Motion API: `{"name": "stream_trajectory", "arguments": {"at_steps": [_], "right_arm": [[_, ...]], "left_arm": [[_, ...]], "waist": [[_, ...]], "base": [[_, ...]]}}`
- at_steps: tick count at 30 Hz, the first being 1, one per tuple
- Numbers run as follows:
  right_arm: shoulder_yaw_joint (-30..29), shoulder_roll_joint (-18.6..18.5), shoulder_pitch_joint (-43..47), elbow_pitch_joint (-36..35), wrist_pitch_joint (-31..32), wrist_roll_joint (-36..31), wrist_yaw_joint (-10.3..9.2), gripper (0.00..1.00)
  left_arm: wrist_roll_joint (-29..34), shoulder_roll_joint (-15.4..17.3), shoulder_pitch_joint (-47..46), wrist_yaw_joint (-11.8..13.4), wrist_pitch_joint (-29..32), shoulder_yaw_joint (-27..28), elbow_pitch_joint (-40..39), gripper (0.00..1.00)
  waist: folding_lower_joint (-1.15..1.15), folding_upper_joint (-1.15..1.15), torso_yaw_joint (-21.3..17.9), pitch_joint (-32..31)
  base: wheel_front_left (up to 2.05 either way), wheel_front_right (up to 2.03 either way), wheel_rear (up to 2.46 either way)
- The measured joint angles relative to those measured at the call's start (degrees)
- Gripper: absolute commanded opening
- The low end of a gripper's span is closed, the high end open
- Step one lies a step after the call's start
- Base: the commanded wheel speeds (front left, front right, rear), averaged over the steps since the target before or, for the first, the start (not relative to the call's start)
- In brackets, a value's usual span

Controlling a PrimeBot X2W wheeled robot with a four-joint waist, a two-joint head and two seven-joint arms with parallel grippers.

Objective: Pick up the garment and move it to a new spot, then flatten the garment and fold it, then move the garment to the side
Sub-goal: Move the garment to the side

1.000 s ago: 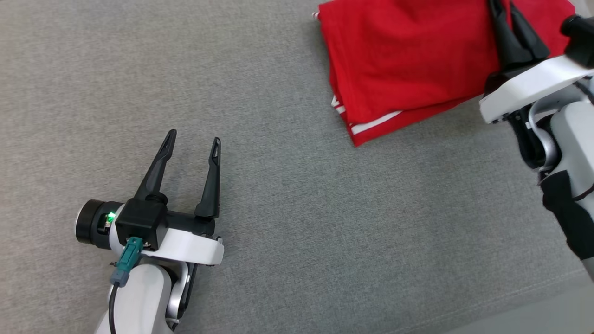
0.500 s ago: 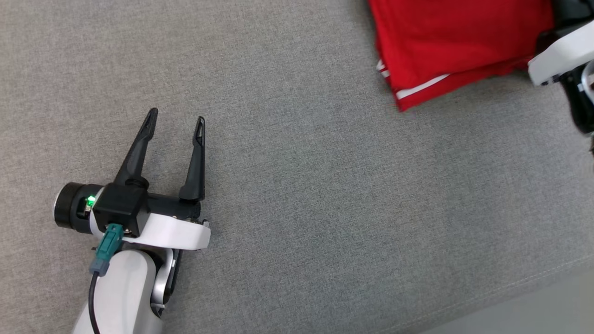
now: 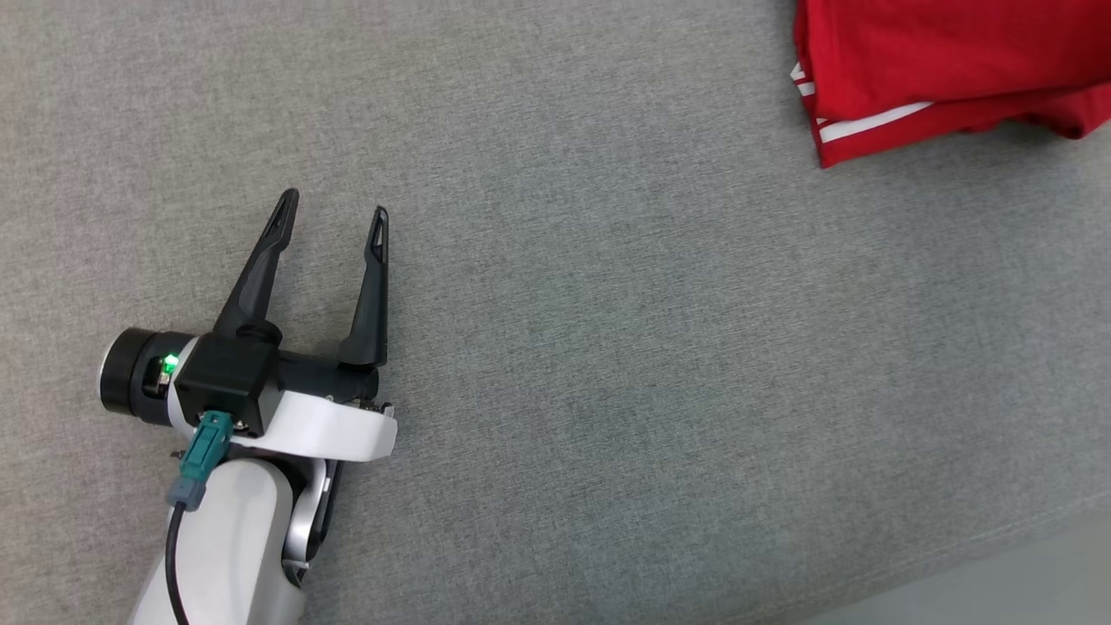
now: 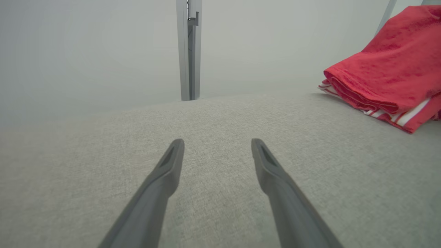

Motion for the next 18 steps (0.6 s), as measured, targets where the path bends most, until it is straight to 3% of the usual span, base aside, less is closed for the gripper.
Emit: {"name": "stream_trajectory", "arguments": {"at_steps": [13,14,15,16,17,18], "right_arm": [[3.7,-3.2,-3.7,12.2,0.0,-7.0,0.00,0.00],[3.9,-3.4,-3.9,12.9,-0.1,-8.0,0.00,0.06],[4.1,-3.7,-4.4,13.6,-0.1,-9.3,0.00,0.30],[4.3,-4.2,-4.8,13.8,-0.1,-10.8,0.00,0.47],[4.3,-4.7,-5.3,14.2,-0.1,-12.4,0.00,1.00],[4.0,-4.9,-5.7,14.6,-0.1,-13.7,0.00,1.00]], "left_arm": [[0.2,0.7,-1.4,-0.1,0.7,-1.2,-1.3,1.00],[0.2,0.6,-1.5,-0.1,0.8,-1.3,-1.3,1.00],[0.2,0.6,-1.6,-0.1,0.7,-1.4,-1.4,1.00],[0.2,0.5,-1.6,-0.1,0.7,-1.5,-1.4,1.00],[0.2,0.5,-1.7,-0.1,0.7,-1.6,-1.4,1.00],[0.2,0.4,-1.8,-0.1,0.7,-1.7,-1.5,1.00]], "waist": [[0.00,0.00,3.8,1.9],[0.00,0.00,4.2,2.0],[0.00,0.00,4.5,2.1],[0.00,0.00,4.8,2.2],[0.00,0.00,5.1,2.3],[0.00,0.00,5.4,2.4]], "base": [[0.00,0.00,0.00],[0.00,0.00,0.00],[0.00,0.00,0.00],[0.00,0.00,0.00],[0.00,0.00,0.00],[0.00,0.00,0.00]]}}
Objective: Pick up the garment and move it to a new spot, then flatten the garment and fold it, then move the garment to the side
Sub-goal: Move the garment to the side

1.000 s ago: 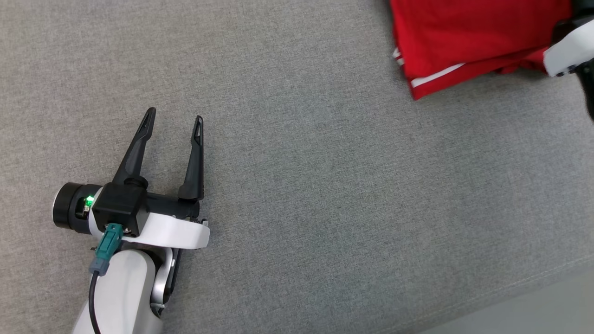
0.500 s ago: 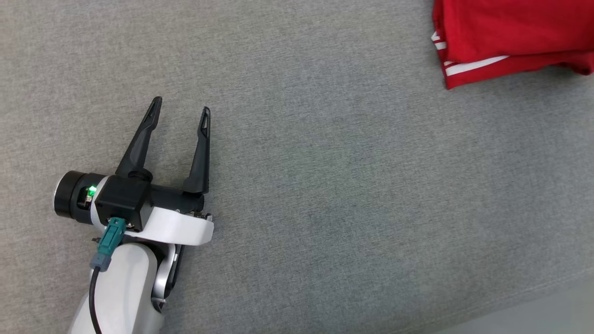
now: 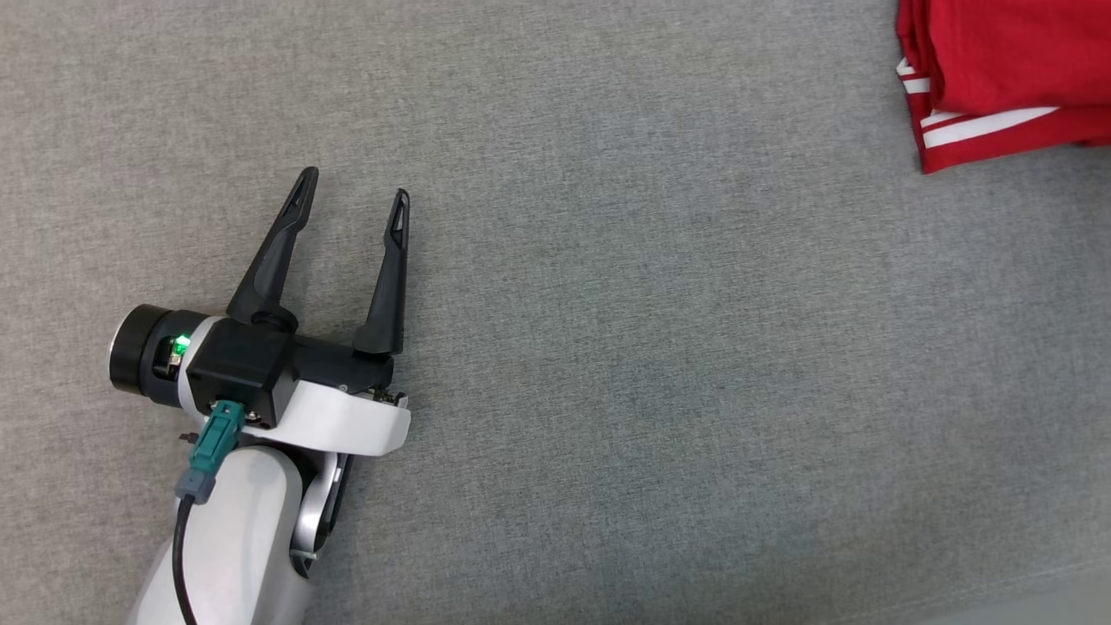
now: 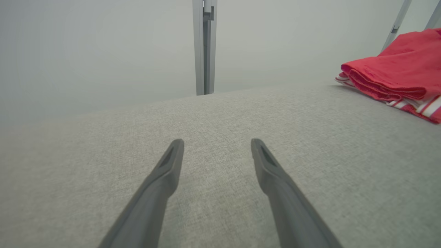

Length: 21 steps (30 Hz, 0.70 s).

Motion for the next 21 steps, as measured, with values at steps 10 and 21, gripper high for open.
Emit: {"name": "stream_trajectory", "arguments": {"at_steps": [10,21], "right_arm": [[-10.0,-1.6,-0.8,3.8,0.0,-11.7,0.00,1.00],[-22.9,12.8,11.5,-17.0,0.0,-15.9,0.00,1.00]], "left_arm": [[-0.6,-0.9,-0.2,0.4,-0.6,-0.6,1.1,1.00],[-2.7,-2.3,0.3,1.0,-1.8,-0.4,4.6,1.00]], "waist": [[0.00,0.00,1.9,-0.4],[0.00,0.00,2.3,-5.5]], "base": [[0.00,0.00,0.00],[0.00,0.00,0.00]]}}
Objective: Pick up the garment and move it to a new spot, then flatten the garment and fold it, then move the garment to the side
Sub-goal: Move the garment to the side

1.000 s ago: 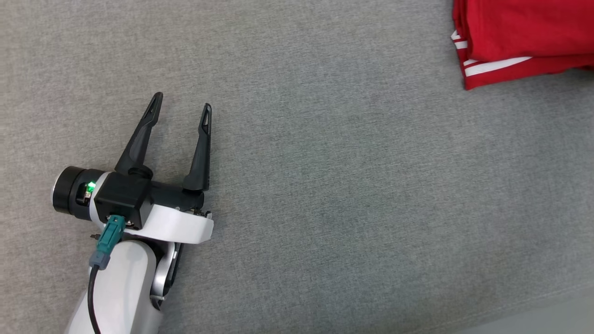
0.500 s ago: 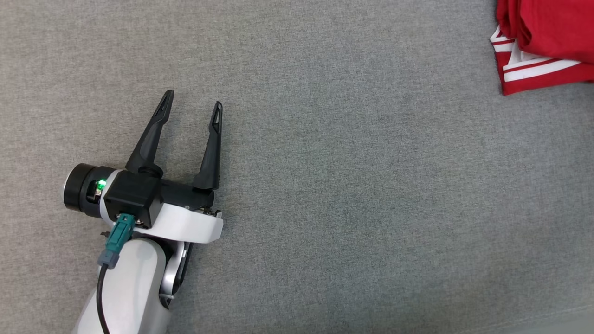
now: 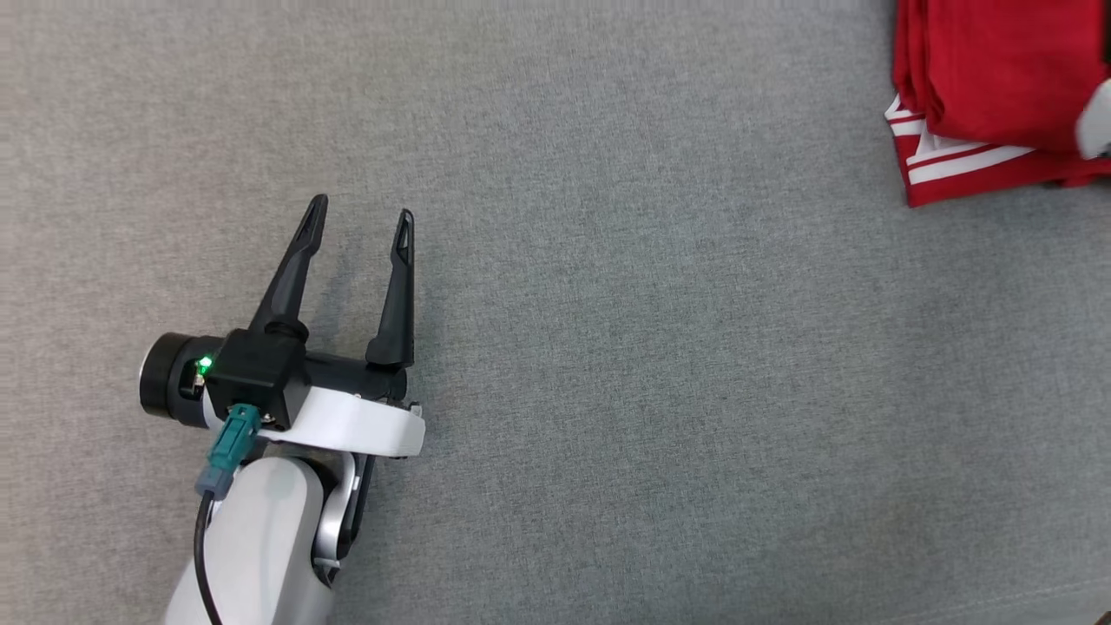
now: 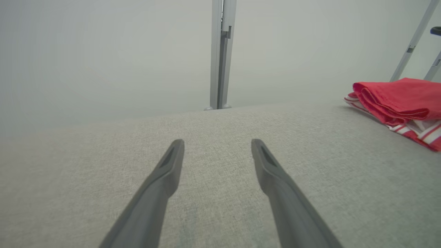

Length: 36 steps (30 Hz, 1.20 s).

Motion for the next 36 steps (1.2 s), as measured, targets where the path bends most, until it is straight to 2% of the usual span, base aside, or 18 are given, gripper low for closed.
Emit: {"name": "stream_trajectory", "arguments": {"at_steps": [4,8,16,25,36], "right_arm": [[-0.1,4.4,4.9,-5.6,0.0,0.9,0.00,1.00],[0.2,6.8,9.7,-10.7,0.0,2.9,0.00,1.00],[2.0,11.3,19.8,-15.1,0.0,5.7,0.00,1.00],[0.6,15.8,29.5,-21.3,0.0,6.5,0.00,1.00],[-4.7,18.0,44.5,-31.9,0.0,5.4,0.00,1.00]], "left_arm": [[-1.4,-0.7,1.2,0.5,-0.2,0.5,1.4,1.00],[-2.9,-1.4,2.2,1.0,-0.6,1.4,2.4,1.00],[-5.6,-2.9,3.7,1.5,-0.8,2.6,3.6,1.00],[-6.5,-3.9,6.5,0.5,-0.8,5.5,1.1,1.00],[-6.4,-4.2,12.3,-2.4,-0.8,7.6,0.1,1.00]], "waist": [[0.00,0.00,0.6,-2.4],[0.00,0.00,1.5,-4.9],[0.00,0.00,4.1,-9.9],[0.00,0.00,5.9,-13.9],[0.00,0.00,6.5,-19.9]], "base": [[0.00,0.00,0.00],[0.00,0.00,0.00],[0.00,0.00,0.00],[0.00,0.00,0.00],[0.00,0.00,0.00]]}}
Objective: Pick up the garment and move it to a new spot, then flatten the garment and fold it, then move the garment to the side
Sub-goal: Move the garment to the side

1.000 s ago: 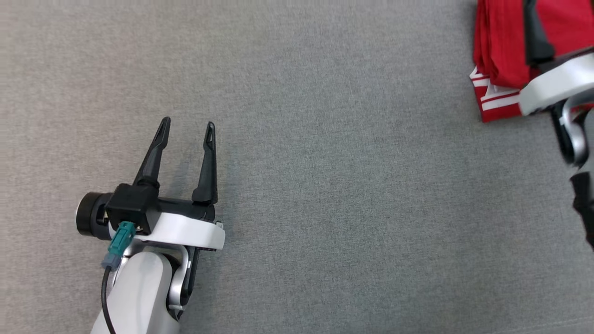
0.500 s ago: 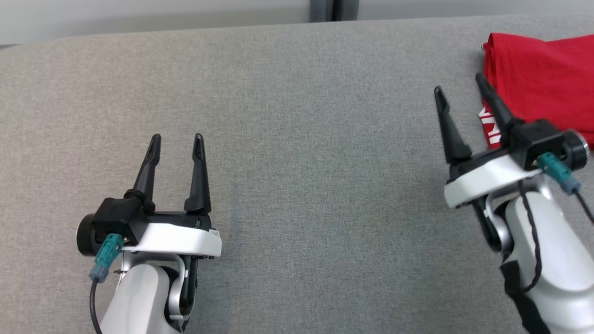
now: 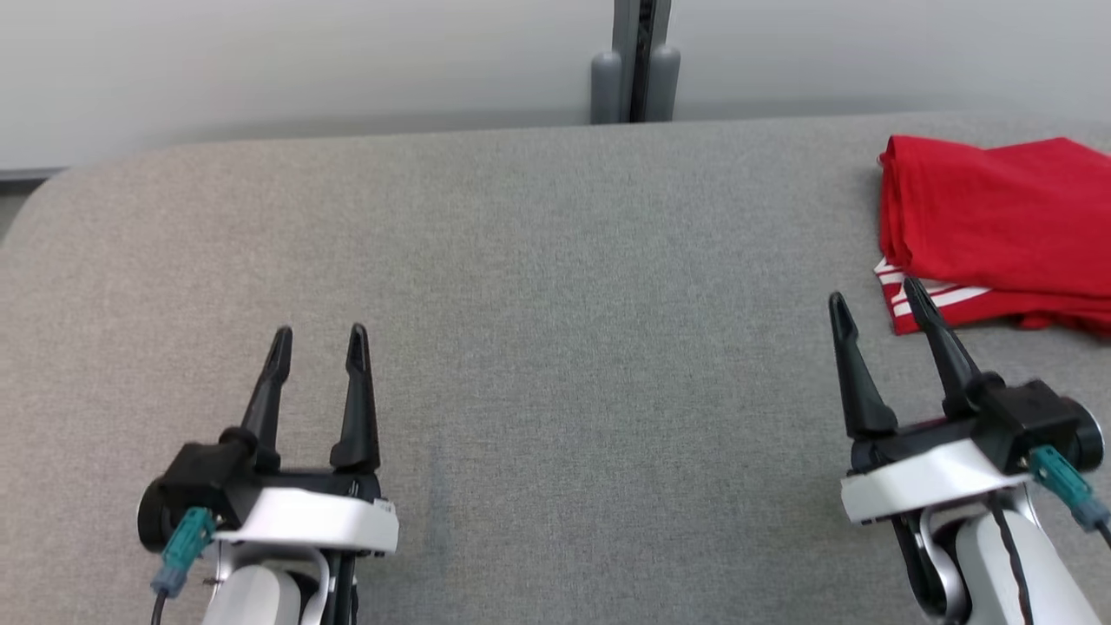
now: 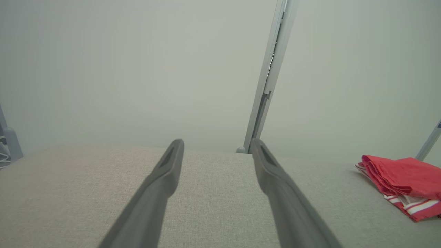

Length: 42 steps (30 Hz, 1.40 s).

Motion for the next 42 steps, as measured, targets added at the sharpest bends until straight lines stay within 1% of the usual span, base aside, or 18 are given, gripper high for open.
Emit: {"name": "stream_trajectory", "arguments": {"at_steps": [4,10,18,25,42], "right_arm": [[-1.1,0.7,4.4,-1.5,0.0,1.3,0.00,1.00],[-1.3,1.4,9.6,-3.0,0.0,1.6,0.00,1.00],[-0.7,1.6,13.5,-4.7,0.0,1.2,0.00,1.00],[-1.1,2.0,14.4,-4.0,0.0,0.9,0.00,1.00],[-0.9,2.5,14.7,-2.9,0.0,0.1,0.00,1.00]], "left_arm": [[0.8,0.0,3.1,-0.4,0.0,0.4,0.0,1.00],[0.8,0.0,7.2,-0.7,0.0,0.4,-0.4,1.00],[1.4,0.0,10.6,-1.6,0.0,0.7,0.0,1.00],[3.2,0.0,12.3,-1.8,0.0,1.1,0.6,1.00],[3.7,0.0,12.5,-1.6,0.0,2.3,1.7,1.00]], "waist": [[0.00,0.00,0.1,-2.8],[0.00,0.00,0.1,-6.5],[0.00,0.00,0.4,-8.9],[0.00,0.00,0.3,-9.9],[0.00,0.00,-0.5,-10.8]], "base": [[0.00,0.00,0.00],[0.00,0.00,0.00],[0.00,0.00,0.00],[0.00,0.00,0.00],[0.00,0.00,0.00]]}}
